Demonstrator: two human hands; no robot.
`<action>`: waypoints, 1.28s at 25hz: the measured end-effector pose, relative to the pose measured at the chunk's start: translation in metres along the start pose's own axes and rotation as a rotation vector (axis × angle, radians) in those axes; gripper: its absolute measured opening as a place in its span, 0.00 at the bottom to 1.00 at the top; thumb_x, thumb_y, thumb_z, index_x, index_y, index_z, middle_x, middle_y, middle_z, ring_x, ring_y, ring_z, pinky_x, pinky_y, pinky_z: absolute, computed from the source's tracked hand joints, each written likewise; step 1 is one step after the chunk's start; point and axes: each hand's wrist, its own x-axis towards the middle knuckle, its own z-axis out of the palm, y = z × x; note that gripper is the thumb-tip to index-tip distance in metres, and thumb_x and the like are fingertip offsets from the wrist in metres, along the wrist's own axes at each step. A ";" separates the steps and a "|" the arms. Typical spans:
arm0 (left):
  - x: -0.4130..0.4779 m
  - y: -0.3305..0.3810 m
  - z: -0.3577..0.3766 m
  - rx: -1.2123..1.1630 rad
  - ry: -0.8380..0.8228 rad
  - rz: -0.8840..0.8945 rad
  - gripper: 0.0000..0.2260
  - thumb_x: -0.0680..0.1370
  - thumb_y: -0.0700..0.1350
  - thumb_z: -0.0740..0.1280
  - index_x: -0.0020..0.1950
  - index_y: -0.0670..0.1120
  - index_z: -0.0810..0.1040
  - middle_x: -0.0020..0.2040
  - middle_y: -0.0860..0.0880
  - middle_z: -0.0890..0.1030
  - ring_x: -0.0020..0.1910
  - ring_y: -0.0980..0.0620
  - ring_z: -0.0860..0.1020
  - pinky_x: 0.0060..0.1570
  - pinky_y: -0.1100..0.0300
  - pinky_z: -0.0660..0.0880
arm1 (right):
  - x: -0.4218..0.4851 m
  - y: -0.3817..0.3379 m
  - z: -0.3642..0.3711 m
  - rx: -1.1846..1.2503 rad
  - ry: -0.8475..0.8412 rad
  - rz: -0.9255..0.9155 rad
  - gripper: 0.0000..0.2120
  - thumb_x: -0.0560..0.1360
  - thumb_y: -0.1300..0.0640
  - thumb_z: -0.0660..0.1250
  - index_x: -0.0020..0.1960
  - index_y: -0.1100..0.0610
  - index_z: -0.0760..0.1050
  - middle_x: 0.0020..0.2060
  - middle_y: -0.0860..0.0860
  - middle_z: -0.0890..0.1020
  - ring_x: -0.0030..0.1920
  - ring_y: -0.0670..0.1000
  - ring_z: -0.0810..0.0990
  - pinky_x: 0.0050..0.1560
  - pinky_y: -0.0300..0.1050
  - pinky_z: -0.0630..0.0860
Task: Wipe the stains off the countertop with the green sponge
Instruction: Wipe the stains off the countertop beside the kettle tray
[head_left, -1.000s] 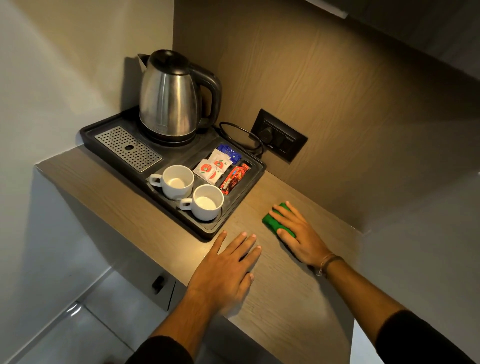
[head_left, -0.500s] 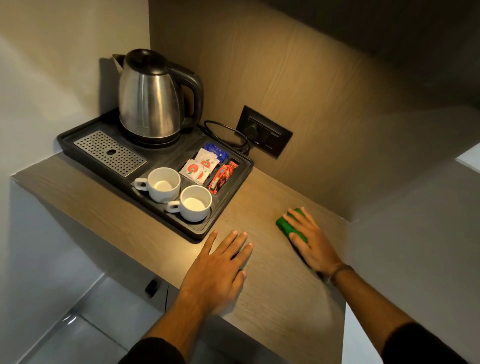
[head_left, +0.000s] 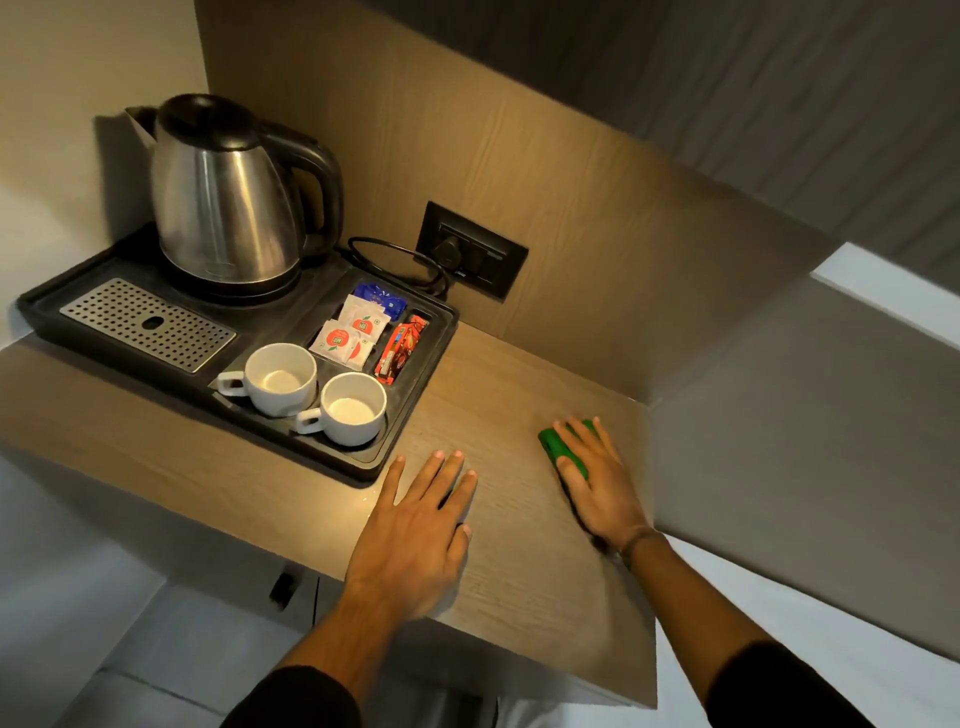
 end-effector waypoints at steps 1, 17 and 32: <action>0.000 0.000 0.001 0.007 0.003 0.000 0.29 0.83 0.59 0.44 0.84 0.52 0.47 0.85 0.48 0.46 0.83 0.48 0.41 0.79 0.35 0.45 | 0.005 -0.016 0.005 0.012 0.024 0.061 0.23 0.86 0.53 0.60 0.80 0.49 0.65 0.81 0.50 0.65 0.83 0.57 0.51 0.81 0.57 0.52; -0.016 0.015 0.004 0.004 0.008 0.062 0.29 0.84 0.56 0.49 0.84 0.49 0.49 0.85 0.47 0.49 0.83 0.46 0.44 0.79 0.34 0.46 | -0.159 -0.031 0.023 -0.043 -0.041 -0.064 0.25 0.86 0.43 0.52 0.82 0.39 0.55 0.83 0.42 0.58 0.84 0.50 0.45 0.81 0.60 0.50; -0.003 0.002 0.000 0.022 -0.004 0.014 0.28 0.85 0.56 0.50 0.83 0.49 0.51 0.85 0.46 0.52 0.83 0.46 0.48 0.79 0.35 0.48 | -0.159 -0.062 0.023 -0.041 -0.240 -0.044 0.40 0.76 0.43 0.61 0.83 0.38 0.43 0.84 0.42 0.48 0.82 0.53 0.35 0.78 0.63 0.41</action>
